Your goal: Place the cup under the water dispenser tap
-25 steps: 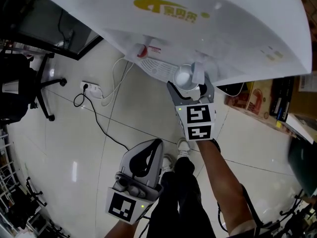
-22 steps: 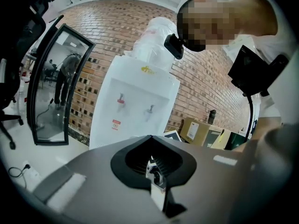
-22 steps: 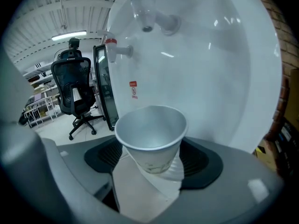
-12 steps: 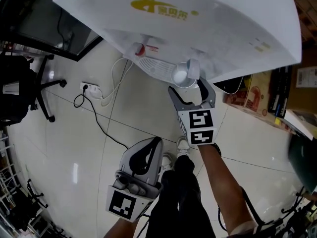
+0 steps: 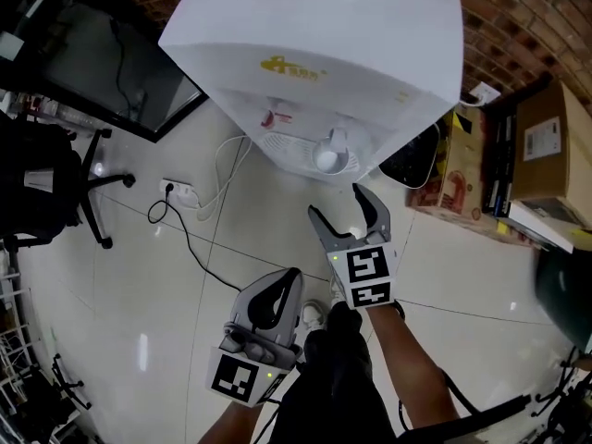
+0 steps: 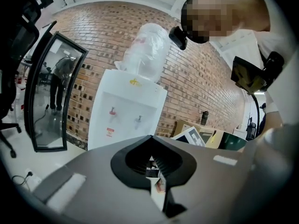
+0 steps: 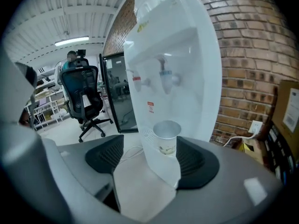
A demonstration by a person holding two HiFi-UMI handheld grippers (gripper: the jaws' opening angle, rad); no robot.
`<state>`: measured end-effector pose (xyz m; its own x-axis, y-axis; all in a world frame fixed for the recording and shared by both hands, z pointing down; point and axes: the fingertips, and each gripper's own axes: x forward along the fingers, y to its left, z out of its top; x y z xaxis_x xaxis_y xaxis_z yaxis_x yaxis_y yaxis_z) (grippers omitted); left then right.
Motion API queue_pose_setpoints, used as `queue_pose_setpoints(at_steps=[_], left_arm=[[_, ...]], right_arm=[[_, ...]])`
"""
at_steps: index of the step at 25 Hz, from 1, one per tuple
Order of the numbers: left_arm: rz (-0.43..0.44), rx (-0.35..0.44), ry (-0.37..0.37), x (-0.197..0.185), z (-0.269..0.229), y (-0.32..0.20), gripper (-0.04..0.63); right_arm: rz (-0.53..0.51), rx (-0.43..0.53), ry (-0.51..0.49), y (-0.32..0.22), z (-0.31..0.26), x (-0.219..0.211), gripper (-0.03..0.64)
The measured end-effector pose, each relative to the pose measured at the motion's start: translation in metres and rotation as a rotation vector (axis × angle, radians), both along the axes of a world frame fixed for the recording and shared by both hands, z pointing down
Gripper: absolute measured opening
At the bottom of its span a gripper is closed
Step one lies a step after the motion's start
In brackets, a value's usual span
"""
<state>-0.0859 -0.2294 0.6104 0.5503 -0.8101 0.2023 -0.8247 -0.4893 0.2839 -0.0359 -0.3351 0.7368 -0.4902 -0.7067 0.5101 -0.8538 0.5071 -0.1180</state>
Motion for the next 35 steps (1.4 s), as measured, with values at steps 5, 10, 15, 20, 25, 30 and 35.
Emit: queue_pose_setpoints(at_steps=[5, 10, 15, 20, 25, 30, 35], left_arm=[[-0.01, 0.014, -0.009, -0.006, -0.028, 0.01, -0.008], [-0.02, 0.05, 0.002, -0.011, -0.07, 0.023, -0.008], [-0.038, 0.099, 0.018, -0.017, -0.115, 0.038, -0.008], [-0.017, 0.135, 0.029, -0.011, -0.154, 0.06, -0.008], [0.009, 0.203, 0.077, -0.004, -0.204, 0.073, -0.008], [0.043, 0.28, 0.1, -0.004, -0.249, 0.088, -0.008], [0.066, 0.298, 0.106, -0.004, -0.269, 0.111, -0.008]], right_arm=[[-0.05, 0.02, -0.009, 0.037, -0.059, -0.01, 0.317], [-0.07, 0.074, -0.038, 0.069, -0.129, -0.016, 0.271], [-0.101, 0.152, -0.066, 0.1, -0.197, -0.021, 0.215], [-0.101, 0.221, -0.05, 0.126, -0.254, -0.018, 0.143], [-0.12, 0.288, -0.039, 0.146, -0.302, -0.02, 0.109], [-0.119, 0.349, -0.044, 0.173, -0.343, -0.021, 0.088], [-0.132, 0.355, -0.02, 0.201, -0.362, -0.02, 0.074]])
